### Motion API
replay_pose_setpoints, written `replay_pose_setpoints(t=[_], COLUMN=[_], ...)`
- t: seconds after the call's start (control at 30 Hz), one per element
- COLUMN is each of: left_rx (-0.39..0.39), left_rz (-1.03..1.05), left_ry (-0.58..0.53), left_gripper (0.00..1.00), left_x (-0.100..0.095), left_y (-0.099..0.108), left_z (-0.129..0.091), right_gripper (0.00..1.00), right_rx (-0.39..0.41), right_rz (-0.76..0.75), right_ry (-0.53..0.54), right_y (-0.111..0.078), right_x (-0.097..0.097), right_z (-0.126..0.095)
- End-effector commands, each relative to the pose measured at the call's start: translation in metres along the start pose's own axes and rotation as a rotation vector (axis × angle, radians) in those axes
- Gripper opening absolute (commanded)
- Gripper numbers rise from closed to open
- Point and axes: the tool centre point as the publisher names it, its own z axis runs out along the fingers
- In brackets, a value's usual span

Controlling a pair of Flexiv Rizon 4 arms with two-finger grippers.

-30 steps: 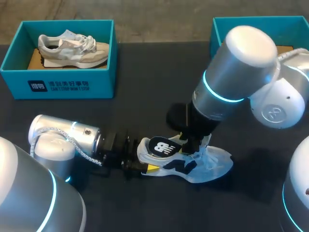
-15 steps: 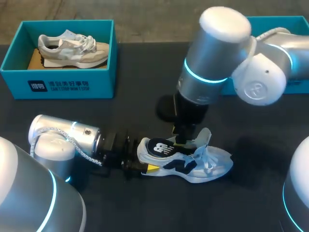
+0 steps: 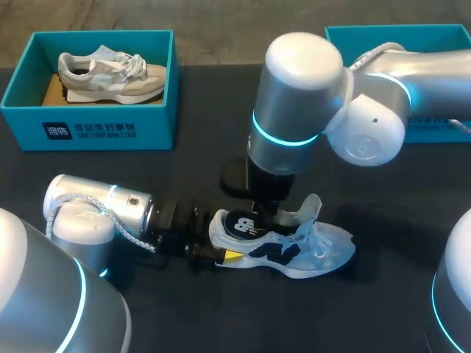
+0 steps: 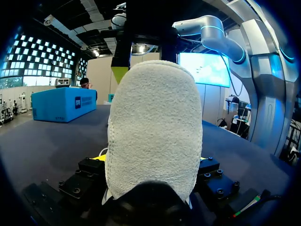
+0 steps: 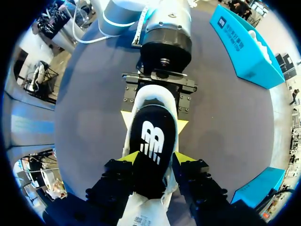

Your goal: Take the shoe out of the shoebox, open the shoe tongue, remove and reinsert the insole, then place the shoe into the shoebox

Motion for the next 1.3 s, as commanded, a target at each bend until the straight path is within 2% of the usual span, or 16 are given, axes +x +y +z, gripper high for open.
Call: replay_pose_setpoints(t=[0.03,0.37,0.8,1.3], left_rx=[-0.001,-0.001,-0.001,-0.001], left_rz=[0.000,0.000,0.000,0.000], left_ry=[-0.002,-0.002,-0.002,-0.002], left_gripper=[0.00,0.00,0.00,0.00], left_x=[-0.001,-0.001,-0.001,-0.001], left_y=[0.005,0.005,0.005,0.005], left_z=[0.001,0.001,0.001,0.001], right_gripper=[0.44,0.45,0.43,0.36], right_rx=[-0.002,-0.024,-0.046,-0.046], right_rz=[0.000,0.000,-0.022,-0.021], right_ry=[-0.011,-0.042,0.076,0.139], right_y=[0.000,0.003,0.011,0.008], right_x=[0.001,-0.012,-0.026,-0.011], right_z=[0.002,0.003,0.017,0.020])
